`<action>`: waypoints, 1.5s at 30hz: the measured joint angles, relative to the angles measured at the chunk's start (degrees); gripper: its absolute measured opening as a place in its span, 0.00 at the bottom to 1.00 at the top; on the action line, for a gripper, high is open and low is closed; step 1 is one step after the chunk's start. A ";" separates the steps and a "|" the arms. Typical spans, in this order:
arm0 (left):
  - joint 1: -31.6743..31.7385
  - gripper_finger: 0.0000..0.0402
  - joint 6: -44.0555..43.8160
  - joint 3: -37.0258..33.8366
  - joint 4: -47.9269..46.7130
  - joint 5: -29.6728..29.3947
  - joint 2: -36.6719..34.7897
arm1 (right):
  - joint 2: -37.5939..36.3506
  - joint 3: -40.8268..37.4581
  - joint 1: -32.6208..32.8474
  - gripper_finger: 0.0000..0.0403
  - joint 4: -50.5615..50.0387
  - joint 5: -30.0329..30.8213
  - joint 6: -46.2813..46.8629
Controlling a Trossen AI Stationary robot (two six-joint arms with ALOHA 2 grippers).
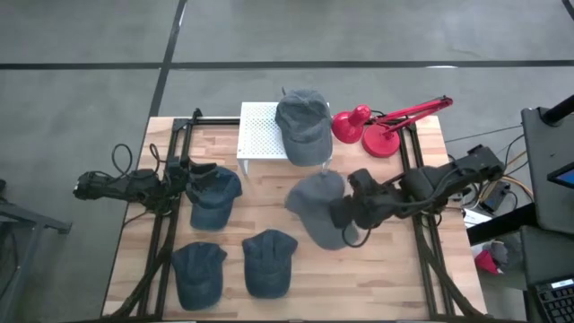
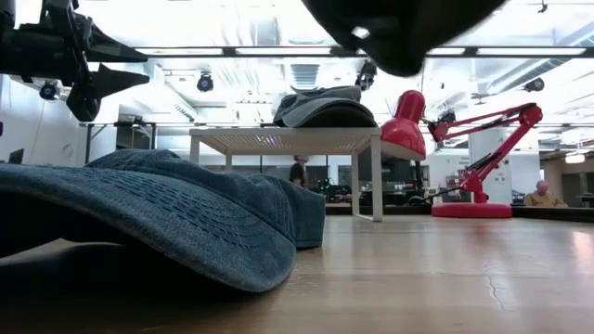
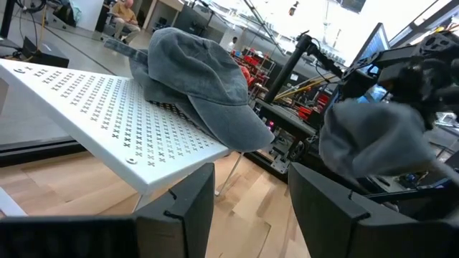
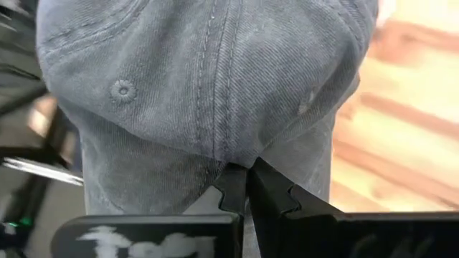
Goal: Stack small to large cups/mugs on shelf
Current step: Stack the gray cup on the other gray cup on the shelf
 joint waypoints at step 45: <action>0.00 0.45 1.67 0.00 -0.07 0.00 0.45 | 23.88 34.70 -26.52 0.02 -12.49 25.99 -10.47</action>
